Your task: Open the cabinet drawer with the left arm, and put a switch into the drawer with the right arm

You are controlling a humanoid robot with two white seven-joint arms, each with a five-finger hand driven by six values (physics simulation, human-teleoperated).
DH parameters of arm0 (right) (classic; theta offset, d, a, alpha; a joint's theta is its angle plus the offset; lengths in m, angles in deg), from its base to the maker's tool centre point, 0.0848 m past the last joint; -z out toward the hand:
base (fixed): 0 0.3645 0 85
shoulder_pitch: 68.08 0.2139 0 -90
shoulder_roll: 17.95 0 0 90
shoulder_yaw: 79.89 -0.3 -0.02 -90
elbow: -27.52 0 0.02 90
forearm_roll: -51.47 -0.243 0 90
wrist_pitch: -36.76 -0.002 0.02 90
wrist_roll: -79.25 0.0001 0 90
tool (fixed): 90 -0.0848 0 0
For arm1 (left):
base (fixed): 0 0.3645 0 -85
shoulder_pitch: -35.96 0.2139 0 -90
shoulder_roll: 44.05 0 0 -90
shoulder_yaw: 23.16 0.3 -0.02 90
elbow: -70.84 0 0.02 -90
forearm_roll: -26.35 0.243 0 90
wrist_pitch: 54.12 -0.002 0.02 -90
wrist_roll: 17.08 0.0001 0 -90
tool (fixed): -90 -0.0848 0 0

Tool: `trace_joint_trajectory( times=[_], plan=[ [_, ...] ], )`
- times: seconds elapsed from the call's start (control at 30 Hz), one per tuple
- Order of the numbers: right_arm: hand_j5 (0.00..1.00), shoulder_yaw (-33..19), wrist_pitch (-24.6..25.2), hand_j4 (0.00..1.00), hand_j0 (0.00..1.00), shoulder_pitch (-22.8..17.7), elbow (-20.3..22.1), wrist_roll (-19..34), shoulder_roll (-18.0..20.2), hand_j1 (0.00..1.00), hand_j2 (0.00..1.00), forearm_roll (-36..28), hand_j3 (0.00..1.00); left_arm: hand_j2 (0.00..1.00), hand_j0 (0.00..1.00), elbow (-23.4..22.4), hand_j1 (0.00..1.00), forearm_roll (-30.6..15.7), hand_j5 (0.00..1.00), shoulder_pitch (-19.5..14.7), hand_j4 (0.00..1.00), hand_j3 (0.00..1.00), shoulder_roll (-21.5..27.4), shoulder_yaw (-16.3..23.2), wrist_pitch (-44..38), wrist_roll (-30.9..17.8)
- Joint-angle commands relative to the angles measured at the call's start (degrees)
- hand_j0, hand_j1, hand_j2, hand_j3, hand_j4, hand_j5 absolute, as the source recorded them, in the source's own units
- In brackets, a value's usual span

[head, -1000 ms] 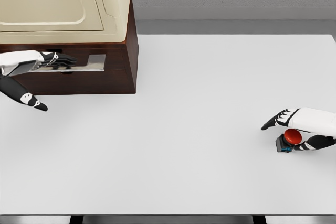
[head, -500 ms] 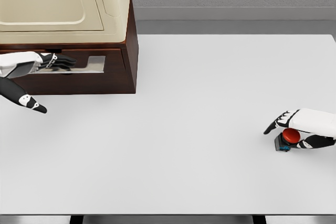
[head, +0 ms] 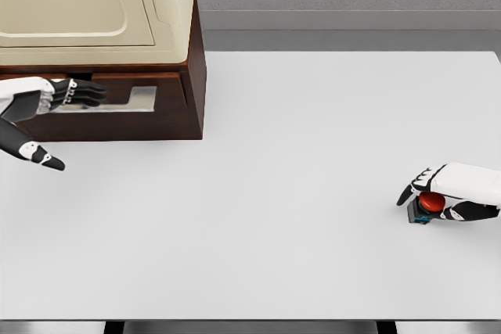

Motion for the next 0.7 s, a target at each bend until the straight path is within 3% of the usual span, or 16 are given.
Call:
trace_joint_trajectory(
  times=[0.0,0.43,0.67],
  plan=[
    [0.65,0.0,0.1,0.65,0.65,-0.1,0.0,0.0,0.1,0.65,0.65,-0.4,0.65,1.0,1.0,0.1,1.0,-0.6,1.0,0.0,1.0,1.0,0.9,-0.5,0.0,0.0],
    [0.53,0.1,0.1,0.53,0.53,-0.1,-0.1,0.0,0.1,0.53,0.53,-0.4,0.53,1.0,1.0,0.2,1.0,-6.1,1.0,1.6,1.0,1.0,1.7,-0.6,0.0,0.0],
    [0.48,0.1,0.1,0.48,0.48,0.4,-0.1,0.0,0.0,0.48,0.48,-0.5,0.48,1.0,1.0,0.2,1.0,-9.9,1.0,1.0,1.0,1.0,5.3,-4.7,-0.1,0.0]
  ],
)
